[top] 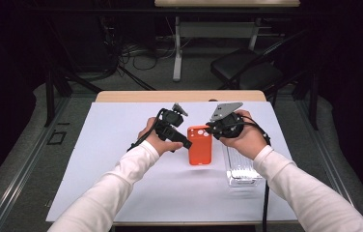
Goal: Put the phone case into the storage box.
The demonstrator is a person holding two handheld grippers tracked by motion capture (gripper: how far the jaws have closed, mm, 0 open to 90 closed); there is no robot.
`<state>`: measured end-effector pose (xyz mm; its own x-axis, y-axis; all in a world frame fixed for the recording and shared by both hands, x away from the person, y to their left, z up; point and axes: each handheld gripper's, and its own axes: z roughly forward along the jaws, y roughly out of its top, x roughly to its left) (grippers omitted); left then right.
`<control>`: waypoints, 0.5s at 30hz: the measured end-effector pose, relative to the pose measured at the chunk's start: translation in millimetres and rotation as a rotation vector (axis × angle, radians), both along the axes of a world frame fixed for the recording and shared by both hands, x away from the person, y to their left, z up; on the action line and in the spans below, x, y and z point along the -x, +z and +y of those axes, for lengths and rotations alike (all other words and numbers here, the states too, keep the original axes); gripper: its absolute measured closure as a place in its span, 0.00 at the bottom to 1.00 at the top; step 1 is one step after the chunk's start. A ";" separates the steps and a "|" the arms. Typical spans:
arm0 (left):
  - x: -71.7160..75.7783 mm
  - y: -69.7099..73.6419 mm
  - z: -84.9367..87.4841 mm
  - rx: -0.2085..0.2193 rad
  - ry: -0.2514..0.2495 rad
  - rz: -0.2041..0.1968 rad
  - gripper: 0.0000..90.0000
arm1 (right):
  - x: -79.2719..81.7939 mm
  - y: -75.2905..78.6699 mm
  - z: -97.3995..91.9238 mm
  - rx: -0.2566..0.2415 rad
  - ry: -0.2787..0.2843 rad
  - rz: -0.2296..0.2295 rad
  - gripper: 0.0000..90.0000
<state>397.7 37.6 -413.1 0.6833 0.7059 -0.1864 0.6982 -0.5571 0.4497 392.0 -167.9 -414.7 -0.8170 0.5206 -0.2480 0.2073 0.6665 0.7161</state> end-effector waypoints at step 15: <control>12.4 1.1 -3.4 -0.017 -0.081 -0.049 0.41 | 1.2 2.7 -3.4 -0.001 0.028 0.005 0.89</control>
